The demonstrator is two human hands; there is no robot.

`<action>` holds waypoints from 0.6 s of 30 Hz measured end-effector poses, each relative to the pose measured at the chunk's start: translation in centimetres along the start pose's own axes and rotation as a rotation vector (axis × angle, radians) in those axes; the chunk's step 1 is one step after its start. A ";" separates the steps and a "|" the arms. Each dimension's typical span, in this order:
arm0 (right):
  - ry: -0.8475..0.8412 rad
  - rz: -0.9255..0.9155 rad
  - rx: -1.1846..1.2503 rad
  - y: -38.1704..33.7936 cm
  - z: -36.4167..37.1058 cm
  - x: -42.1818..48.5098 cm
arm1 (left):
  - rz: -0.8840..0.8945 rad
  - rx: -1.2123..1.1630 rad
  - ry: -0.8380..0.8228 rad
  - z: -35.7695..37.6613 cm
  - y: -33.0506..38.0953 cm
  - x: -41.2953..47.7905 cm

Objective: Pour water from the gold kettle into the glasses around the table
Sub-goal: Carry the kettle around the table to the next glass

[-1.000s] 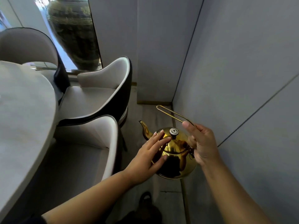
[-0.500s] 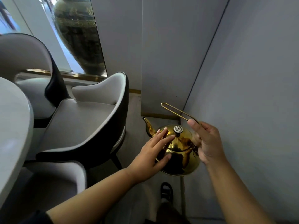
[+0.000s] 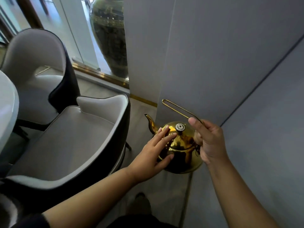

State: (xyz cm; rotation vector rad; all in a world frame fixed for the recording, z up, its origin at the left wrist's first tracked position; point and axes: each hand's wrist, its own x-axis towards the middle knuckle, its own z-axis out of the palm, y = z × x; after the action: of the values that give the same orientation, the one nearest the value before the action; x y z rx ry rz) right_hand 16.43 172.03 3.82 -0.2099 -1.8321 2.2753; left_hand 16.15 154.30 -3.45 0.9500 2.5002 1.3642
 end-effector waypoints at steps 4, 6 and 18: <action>-0.087 0.019 0.001 1.0 0.4 8.7 | -0.015 0.043 0.062 -1.9 -3.7 6.6; -0.132 0.016 -0.001 1.6 1.1 12.9 | -0.020 0.064 0.080 -3.1 -5.5 9.8; -0.444 0.089 0.038 2.7 9.1 34.6 | -0.191 0.150 0.325 -11.7 -13.9 23.7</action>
State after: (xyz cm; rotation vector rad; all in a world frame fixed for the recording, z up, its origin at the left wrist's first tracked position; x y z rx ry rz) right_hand -19.50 171.61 3.88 0.2466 -2.0071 2.5753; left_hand -13.65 154.50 -3.69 0.5255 2.8771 1.3811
